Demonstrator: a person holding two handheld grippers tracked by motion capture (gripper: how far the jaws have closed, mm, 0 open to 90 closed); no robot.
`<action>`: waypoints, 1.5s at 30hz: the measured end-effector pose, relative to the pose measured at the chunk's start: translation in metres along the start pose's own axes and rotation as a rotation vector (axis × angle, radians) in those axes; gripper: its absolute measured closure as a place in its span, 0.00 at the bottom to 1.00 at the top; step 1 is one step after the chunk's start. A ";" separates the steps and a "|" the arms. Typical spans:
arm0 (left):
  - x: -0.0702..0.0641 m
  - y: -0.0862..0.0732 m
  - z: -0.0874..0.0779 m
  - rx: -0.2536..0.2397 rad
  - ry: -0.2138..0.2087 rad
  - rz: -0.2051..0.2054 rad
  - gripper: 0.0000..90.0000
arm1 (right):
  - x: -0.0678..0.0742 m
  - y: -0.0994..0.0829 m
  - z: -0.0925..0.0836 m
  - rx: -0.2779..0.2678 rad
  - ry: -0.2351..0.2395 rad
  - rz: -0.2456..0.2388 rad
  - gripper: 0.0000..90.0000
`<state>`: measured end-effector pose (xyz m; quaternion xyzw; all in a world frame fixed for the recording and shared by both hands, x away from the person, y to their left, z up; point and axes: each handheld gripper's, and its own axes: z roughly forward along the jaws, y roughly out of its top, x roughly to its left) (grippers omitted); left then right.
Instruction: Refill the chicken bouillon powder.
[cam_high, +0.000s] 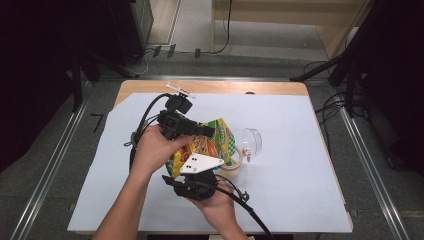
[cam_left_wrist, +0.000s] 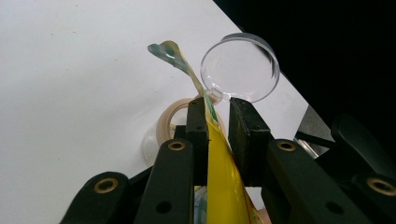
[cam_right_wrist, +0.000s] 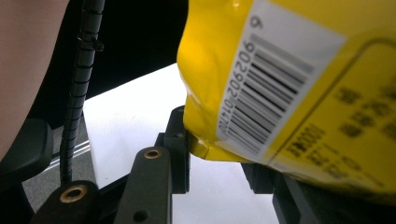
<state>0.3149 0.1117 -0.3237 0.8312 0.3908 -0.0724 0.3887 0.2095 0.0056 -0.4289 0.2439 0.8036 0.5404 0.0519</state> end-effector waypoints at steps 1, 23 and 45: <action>0.000 0.000 0.001 0.004 0.000 -0.001 0.87 | 0.000 0.000 0.000 0.001 0.002 0.007 0.76; -0.001 0.006 0.009 0.025 -0.013 0.009 0.87 | -0.002 -0.003 -0.001 -0.006 -0.015 0.029 0.77; -0.001 0.007 0.010 0.026 -0.018 0.014 0.87 | -0.003 -0.004 -0.002 -0.005 -0.020 0.028 0.78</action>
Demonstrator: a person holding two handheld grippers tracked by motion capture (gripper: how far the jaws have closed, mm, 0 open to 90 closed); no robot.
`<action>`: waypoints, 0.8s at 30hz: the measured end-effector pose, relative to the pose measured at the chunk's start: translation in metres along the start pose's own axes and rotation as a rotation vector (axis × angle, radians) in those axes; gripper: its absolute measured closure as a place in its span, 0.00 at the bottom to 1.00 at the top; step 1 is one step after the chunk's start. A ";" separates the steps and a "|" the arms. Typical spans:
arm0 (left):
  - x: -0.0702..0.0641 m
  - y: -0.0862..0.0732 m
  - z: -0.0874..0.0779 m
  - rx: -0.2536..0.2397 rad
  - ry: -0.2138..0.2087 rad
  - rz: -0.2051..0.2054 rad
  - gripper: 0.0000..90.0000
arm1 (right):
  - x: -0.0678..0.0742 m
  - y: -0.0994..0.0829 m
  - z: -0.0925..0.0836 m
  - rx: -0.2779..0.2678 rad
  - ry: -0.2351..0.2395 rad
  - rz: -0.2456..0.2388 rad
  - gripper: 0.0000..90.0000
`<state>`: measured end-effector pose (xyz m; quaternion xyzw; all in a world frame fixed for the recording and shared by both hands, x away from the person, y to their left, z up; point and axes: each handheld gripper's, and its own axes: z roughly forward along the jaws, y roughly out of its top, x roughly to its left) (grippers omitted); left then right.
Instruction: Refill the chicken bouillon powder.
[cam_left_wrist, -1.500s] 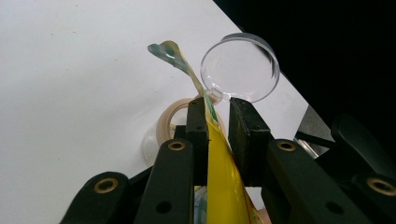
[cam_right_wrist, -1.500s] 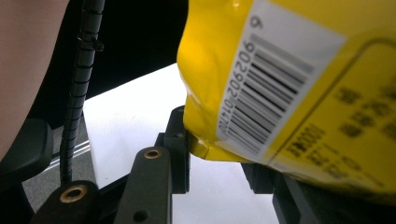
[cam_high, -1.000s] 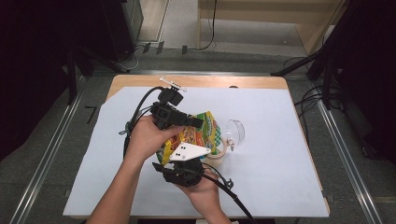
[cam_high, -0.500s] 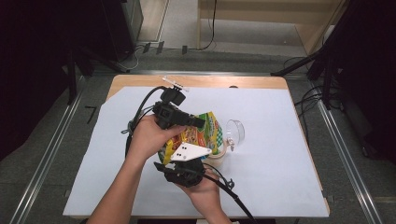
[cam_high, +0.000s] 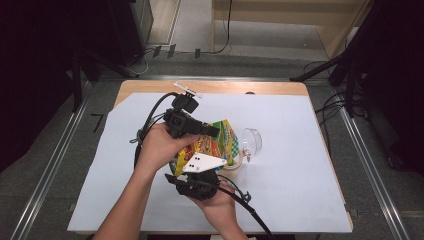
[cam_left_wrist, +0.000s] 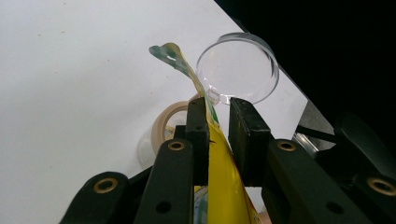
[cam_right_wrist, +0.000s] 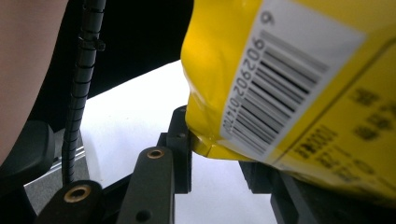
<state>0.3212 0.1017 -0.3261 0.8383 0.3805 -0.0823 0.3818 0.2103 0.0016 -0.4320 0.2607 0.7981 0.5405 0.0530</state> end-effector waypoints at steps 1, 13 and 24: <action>0.000 0.000 0.000 0.000 -0.001 0.000 0.87 | 0.000 0.000 0.000 0.001 0.001 0.000 0.78; 0.000 0.000 -0.001 -0.004 0.002 -0.002 0.87 | 0.000 0.000 0.000 0.000 -0.001 -0.007 0.78; 0.000 -0.001 -0.005 -0.016 -0.002 -0.001 0.87 | 0.000 0.001 0.000 -0.008 0.000 -0.017 0.78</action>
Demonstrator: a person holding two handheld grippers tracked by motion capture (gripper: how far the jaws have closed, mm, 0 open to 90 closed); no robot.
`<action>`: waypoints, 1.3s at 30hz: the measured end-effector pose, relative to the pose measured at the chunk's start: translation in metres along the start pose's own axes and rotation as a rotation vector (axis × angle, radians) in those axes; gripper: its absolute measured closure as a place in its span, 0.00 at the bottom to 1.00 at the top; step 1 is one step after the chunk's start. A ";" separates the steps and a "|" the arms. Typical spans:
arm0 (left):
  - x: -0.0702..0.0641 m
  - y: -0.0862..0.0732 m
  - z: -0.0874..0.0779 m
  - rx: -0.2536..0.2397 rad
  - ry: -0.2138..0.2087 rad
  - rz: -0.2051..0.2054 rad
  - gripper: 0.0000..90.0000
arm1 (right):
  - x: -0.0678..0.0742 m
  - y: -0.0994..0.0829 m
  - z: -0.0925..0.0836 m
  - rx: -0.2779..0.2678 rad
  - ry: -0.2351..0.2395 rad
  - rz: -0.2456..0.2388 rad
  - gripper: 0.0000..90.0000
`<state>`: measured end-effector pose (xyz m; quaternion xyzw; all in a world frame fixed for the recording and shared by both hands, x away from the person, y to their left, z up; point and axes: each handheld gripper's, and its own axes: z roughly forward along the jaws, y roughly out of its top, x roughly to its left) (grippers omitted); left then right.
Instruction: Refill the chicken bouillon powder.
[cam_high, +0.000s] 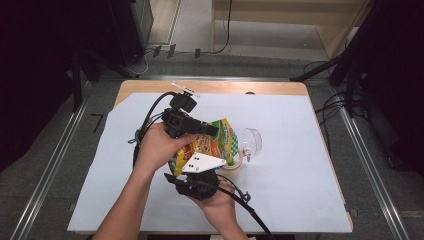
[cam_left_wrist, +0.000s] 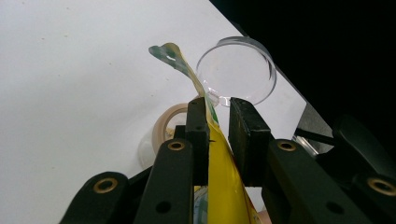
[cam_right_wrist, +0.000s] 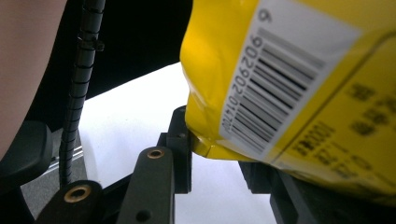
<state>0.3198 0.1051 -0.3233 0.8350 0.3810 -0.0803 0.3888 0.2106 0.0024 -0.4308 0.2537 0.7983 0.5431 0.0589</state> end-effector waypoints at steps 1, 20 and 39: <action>0.000 0.000 0.000 -0.001 0.001 0.000 0.87 | 0.000 0.000 0.000 0.000 0.000 0.000 0.78; 0.001 0.000 0.004 0.014 0.001 -0.002 0.87 | 0.000 -0.002 0.001 0.003 -0.003 0.009 0.78; 0.002 0.000 0.004 0.015 0.002 -0.007 0.87 | 0.000 -0.002 0.001 0.004 -0.004 0.004 0.78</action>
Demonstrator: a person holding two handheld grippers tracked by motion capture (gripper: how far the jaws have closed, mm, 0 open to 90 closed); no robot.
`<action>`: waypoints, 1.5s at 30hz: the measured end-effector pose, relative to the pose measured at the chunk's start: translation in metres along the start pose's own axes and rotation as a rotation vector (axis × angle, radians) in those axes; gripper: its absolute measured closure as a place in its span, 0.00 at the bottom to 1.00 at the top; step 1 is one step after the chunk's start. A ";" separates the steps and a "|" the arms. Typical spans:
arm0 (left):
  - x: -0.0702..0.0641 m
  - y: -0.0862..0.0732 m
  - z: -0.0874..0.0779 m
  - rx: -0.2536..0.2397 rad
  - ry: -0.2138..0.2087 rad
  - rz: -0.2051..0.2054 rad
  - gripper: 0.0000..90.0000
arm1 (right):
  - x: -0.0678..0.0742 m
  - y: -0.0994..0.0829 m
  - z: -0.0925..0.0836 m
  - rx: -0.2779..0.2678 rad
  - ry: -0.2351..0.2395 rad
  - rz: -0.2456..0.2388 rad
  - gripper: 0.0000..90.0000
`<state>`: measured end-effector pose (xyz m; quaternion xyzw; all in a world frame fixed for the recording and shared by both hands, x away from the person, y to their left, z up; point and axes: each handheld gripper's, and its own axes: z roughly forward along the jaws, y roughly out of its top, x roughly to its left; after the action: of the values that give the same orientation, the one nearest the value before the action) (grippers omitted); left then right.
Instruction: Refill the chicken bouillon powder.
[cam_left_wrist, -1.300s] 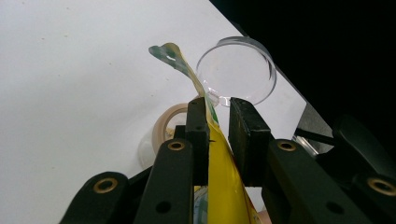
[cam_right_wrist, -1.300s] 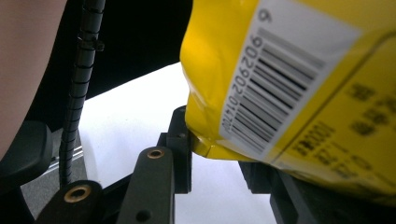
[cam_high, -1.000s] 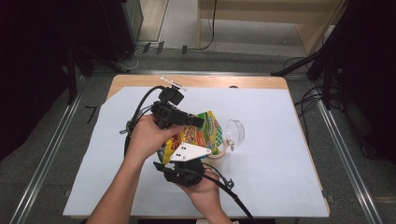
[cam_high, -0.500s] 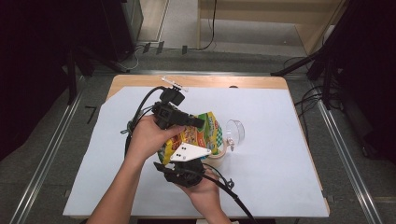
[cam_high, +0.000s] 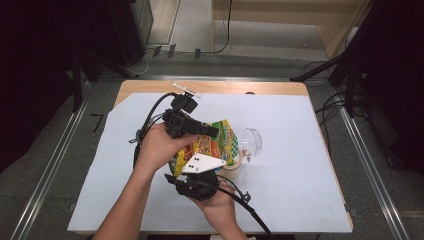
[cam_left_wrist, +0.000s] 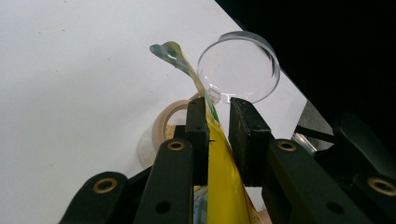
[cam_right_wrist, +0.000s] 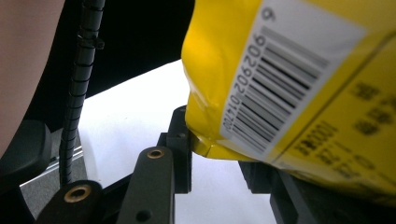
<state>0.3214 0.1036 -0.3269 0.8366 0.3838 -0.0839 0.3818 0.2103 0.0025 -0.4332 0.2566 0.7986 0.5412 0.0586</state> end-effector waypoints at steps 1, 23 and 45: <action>0.000 0.000 0.000 -0.001 -0.002 0.000 0.87 | 0.000 0.000 0.000 0.000 0.000 -0.001 0.78; 0.000 0.000 -0.012 -0.040 0.002 0.005 0.87 | 0.001 0.008 0.002 -0.009 -0.003 -0.033 0.78; 0.003 -0.001 -0.003 -0.001 0.008 -0.009 0.87 | 0.001 0.004 0.005 0.004 0.004 0.000 0.78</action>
<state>0.3222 0.1076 -0.3262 0.8351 0.3891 -0.0819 0.3802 0.2122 0.0079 -0.4315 0.2557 0.7998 0.5401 0.0567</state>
